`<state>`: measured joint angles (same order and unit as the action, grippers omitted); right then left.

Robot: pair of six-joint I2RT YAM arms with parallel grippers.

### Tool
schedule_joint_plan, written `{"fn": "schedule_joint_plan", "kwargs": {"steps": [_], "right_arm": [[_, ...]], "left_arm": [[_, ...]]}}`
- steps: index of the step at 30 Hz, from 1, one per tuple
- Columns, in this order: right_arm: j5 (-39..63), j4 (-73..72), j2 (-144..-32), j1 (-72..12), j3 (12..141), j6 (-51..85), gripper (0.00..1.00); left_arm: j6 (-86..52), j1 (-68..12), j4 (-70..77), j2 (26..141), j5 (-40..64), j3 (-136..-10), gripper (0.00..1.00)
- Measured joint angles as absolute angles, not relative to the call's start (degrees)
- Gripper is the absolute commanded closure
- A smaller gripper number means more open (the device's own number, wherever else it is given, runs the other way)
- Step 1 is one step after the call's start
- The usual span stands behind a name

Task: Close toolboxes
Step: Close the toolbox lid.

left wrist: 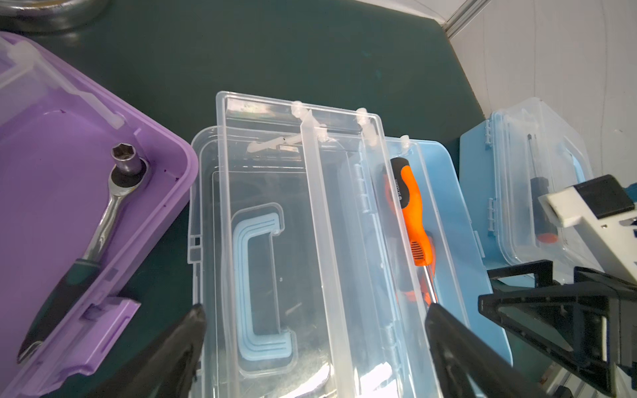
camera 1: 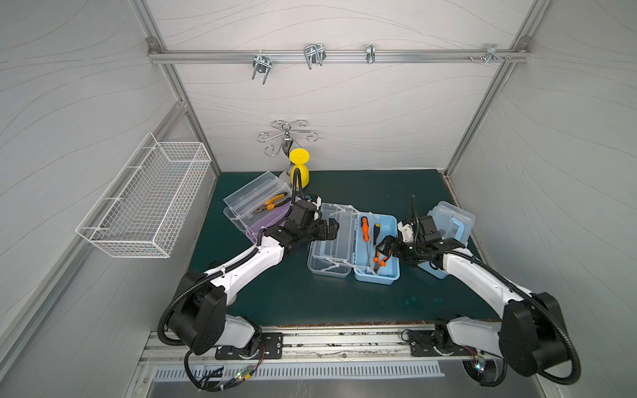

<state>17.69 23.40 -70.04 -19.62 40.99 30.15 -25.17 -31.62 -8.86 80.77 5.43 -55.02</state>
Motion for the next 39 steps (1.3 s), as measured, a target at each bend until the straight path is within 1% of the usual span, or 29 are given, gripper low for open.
{"fn": "schedule_joint_plan", "kwargs": {"steps": [13, 28, 39], "right_arm": [[18.92, 22.52, -70.78, -19.49, 40.99, 30.02, 0.01], [18.39, 22.50, -70.65, -19.31, 40.97, 30.09, 0.01], [18.02, 22.55, -70.43, -19.09, 40.95, 30.11, 0.01]], "left_arm": [[-27.22, -32.14, -5.19, 83.70, 8.12, -54.22, 0.01], [-27.38, -37.19, -5.78, 84.55, 1.98, -54.76, 0.01], [-27.11, -38.17, -7.16, 84.58, 0.89, -55.51, 0.01]]}}
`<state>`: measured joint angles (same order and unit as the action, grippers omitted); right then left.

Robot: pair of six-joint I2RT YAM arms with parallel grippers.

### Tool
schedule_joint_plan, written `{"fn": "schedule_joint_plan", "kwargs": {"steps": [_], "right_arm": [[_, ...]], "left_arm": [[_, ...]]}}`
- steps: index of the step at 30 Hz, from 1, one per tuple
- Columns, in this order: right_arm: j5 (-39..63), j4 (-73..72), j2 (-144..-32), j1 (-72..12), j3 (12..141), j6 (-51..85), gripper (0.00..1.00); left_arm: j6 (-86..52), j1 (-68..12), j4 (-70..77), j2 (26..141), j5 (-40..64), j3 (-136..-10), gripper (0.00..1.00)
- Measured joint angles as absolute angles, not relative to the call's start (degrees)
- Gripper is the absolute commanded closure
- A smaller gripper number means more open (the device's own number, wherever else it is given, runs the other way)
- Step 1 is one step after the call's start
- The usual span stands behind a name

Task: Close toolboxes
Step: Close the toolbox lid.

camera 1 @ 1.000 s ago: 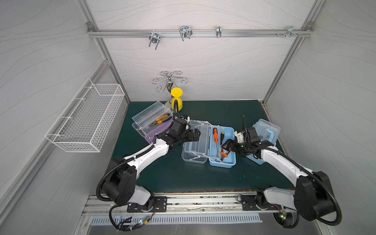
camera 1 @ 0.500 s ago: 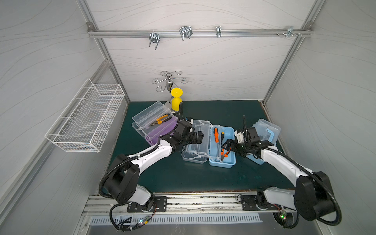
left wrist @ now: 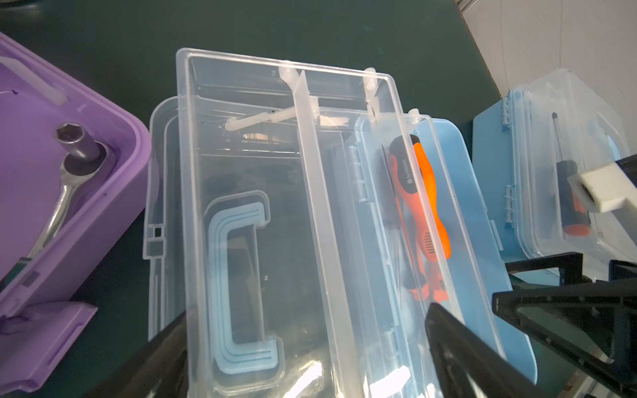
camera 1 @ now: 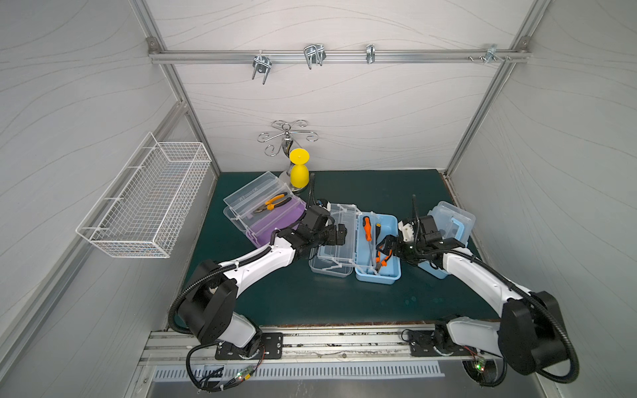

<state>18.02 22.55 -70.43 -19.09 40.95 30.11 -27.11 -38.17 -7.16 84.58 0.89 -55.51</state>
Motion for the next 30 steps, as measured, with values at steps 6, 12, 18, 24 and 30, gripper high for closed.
{"fn": "schedule_joint_plan", "kwargs": {"steps": [6, 12, 18, 24, 30], "right_arm": [[18.26, 22.55, -70.43, -19.05, 40.95, 30.13, 0.01], [18.57, 22.63, -70.43, -18.96, 40.95, 30.09, 0.01], [19.18, 23.42, -70.43, -18.83, 41.06, 30.06, 0.01], [19.92, 25.54, -70.41, -18.81, 42.26, 31.16, 0.01], [21.34, 25.69, -70.46, -18.79, 42.26, 33.69, 0.01]], "left_arm": [[-27.03, -38.39, -7.73, 84.07, 0.86, -55.51, 0.01], [-26.98, -38.48, -8.14, 83.96, 0.86, -55.51, 0.01], [-26.61, -38.52, -8.34, 83.92, 0.86, -55.51, 0.01], [-26.30, -39.46, -7.70, 83.26, 1.61, -55.51, 0.01], [-26.28, -40.18, -6.98, 82.85, 3.05, -55.51, 0.01]]}}
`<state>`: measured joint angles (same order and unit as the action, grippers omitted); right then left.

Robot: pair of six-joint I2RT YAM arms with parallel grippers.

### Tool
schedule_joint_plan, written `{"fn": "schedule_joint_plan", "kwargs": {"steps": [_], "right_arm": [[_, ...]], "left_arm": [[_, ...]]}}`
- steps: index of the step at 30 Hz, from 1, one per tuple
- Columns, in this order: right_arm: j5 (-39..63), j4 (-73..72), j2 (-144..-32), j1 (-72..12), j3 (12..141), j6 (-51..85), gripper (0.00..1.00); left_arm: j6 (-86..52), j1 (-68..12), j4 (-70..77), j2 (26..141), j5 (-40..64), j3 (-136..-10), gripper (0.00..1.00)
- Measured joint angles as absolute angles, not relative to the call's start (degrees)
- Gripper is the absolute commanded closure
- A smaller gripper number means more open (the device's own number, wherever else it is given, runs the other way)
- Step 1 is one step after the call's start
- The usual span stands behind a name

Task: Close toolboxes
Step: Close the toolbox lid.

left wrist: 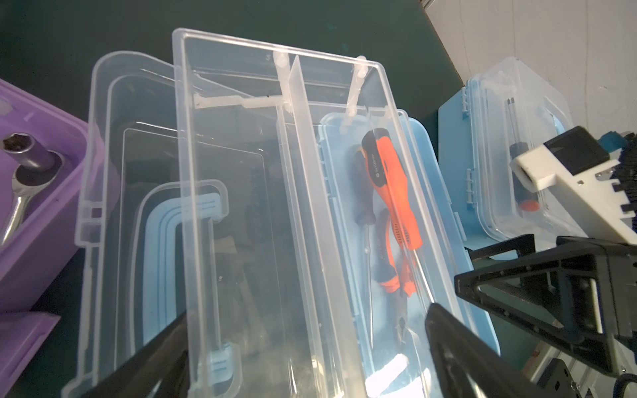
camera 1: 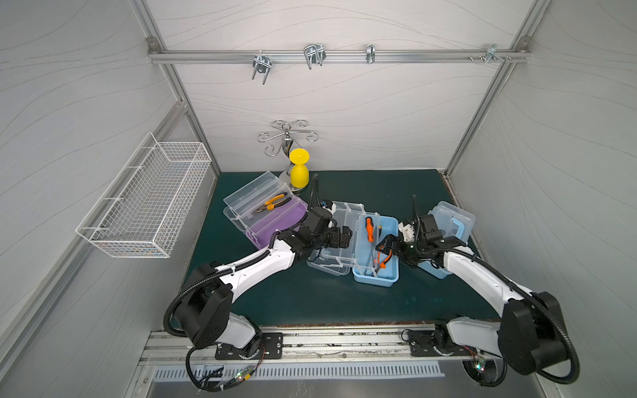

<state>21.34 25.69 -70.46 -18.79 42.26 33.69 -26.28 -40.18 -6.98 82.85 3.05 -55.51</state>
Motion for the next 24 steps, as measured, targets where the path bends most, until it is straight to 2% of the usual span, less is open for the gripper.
{"fn": "schedule_joint_plan", "kwargs": {"steps": [10, 16, 19, 24], "right_arm": [[21.56, 26.26, -73.17, -19.25, 43.44, 33.89, 0.01], [19.31, 26.59, -74.43, -20.16, 43.90, 32.67, 0.09], [18.87, 26.57, -74.50, -20.23, 43.97, 32.47, 0.18], [18.48, 26.30, -74.50, -20.29, 44.01, 32.27, 0.18]], "left_arm": [[-26.28, -40.82, -6.28, 82.67, 5.43, -55.51, 0.01], [-26.06, -41.01, -7.03, 81.91, 5.65, -55.51, 0.01], [-25.61, -41.23, -7.62, 81.01, 6.02, -55.55, 0.00], [-24.32, -41.69, -10.52, 78.96, 6.15, -57.74, 0.01]]}}
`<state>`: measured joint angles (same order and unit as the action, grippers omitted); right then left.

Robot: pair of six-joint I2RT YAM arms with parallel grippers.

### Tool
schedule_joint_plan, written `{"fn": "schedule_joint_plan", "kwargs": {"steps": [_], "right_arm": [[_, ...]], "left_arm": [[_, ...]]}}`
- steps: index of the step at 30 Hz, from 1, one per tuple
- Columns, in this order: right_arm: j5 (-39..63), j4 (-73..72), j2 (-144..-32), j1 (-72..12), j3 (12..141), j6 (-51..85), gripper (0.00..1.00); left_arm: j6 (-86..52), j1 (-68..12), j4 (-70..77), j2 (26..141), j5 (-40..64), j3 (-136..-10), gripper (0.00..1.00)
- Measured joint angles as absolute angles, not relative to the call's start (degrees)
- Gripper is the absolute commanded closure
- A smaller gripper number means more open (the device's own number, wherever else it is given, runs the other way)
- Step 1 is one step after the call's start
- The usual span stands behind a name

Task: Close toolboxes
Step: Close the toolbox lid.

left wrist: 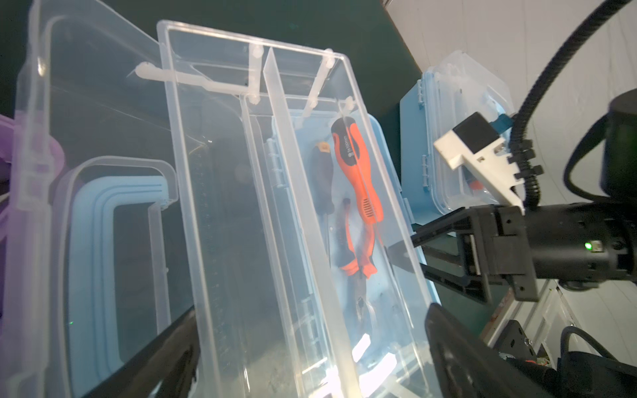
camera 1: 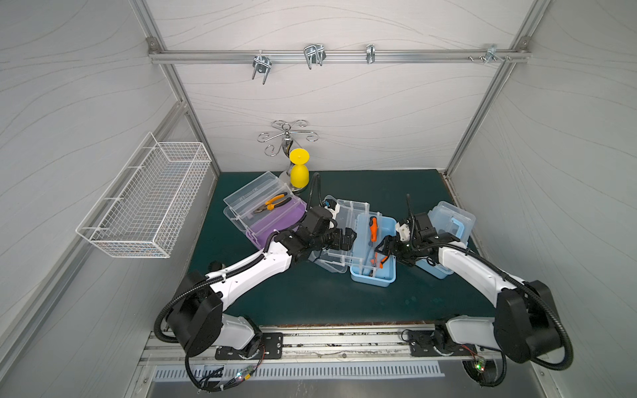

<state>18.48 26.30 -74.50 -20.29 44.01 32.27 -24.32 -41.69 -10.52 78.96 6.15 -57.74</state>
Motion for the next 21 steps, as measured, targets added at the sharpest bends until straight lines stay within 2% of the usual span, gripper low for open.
{"fn": "schedule_joint_plan", "kwargs": {"steps": [14, 21], "right_arm": [[17.87, 26.00, -74.91, -20.36, 43.99, 29.98, 0.26], [18.15, 25.36, -75.13, -20.34, 43.97, 28.71, 0.34]], "left_arm": [[-19.64, -41.47, -18.13, 70.65, 2.28, -63.31, 0.01], [-19.70, -35.66, -18.92, 68.12, 1.72, -60.93, 0.01]]}}
